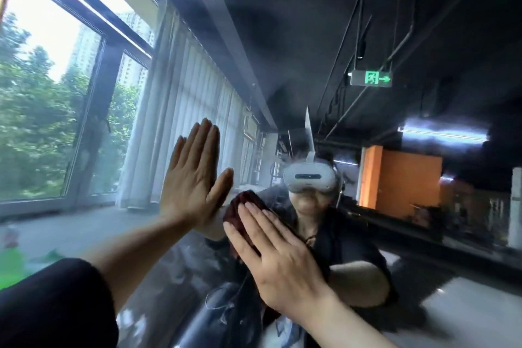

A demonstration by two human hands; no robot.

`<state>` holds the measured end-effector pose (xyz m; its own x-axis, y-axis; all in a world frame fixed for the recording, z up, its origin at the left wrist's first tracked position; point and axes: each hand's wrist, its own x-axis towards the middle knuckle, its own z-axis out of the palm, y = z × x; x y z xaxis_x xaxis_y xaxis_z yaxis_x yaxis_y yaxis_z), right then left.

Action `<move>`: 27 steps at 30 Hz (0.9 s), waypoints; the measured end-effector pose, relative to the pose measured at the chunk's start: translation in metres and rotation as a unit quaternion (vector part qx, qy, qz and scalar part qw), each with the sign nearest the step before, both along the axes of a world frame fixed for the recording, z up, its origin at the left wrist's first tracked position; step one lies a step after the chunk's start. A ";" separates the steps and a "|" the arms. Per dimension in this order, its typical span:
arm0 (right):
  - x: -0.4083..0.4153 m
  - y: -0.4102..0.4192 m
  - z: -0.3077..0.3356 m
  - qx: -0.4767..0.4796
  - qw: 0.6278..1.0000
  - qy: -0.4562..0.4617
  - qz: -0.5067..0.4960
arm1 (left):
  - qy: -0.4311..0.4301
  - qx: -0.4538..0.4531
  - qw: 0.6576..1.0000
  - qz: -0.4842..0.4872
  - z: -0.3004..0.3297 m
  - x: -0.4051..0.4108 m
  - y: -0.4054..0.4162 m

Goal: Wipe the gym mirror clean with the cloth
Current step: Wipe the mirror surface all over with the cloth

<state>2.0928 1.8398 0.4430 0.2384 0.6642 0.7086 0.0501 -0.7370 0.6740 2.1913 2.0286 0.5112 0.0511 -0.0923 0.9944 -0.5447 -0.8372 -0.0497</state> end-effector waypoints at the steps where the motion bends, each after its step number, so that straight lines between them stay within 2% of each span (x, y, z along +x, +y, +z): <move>1: -0.003 -0.006 -0.002 0.013 1.000 0.003 0.007 | 0.000 -0.005 1.000 -0.003 0.000 -0.001 -0.001; 4: -0.009 -0.017 0.004 0.148 0.986 -0.056 0.048 | 0.001 -0.012 1.000 -0.010 -0.002 -0.002 -0.001; 7: -0.011 -0.015 0.034 0.331 0.932 -0.134 0.061 | 0.011 -0.014 1.000 -0.013 -0.002 -0.004 -0.001; 9: -0.009 -0.002 0.049 0.377 0.915 -0.139 0.043 | 0.016 -0.014 0.999 -0.025 -0.001 -0.007 -0.001; 10: -0.005 0.006 0.050 0.358 0.924 -0.131 0.039 | 0.015 -0.014 0.999 -0.028 -0.001 -0.008 -0.001; 12: 0.005 0.020 0.038 0.252 0.962 -0.094 0.039 | 0.011 -0.014 0.999 -0.031 0.000 -0.009 0.000; 14: 0.006 0.019 0.024 0.159 0.985 -0.058 0.036 | 0.006 -0.015 0.999 -0.035 0.000 -0.009 0.000; 16: 0.002 0.006 0.025 0.172 0.981 -0.074 0.040 | 0.005 -0.016 0.999 -0.031 0.001 -0.008 0.000; 19: -0.001 -0.002 0.036 0.283 0.949 -0.133 0.042 | 0.010 -0.015 1.000 -0.021 0.001 -0.008 -0.001; 21: 0.004 0.010 0.040 0.313 0.939 -0.138 0.041 | 0.012 -0.014 1.000 -0.020 0.001 -0.006 0.000; 25: 0.018 0.027 0.042 0.221 0.968 -0.094 0.070 | 0.005 -0.016 1.000 -0.023 0.000 -0.004 0.001; 27: 0.019 0.023 0.048 0.203 0.971 -0.096 0.077 | 0.002 -0.017 1.000 -0.024 0.000 -0.003 0.002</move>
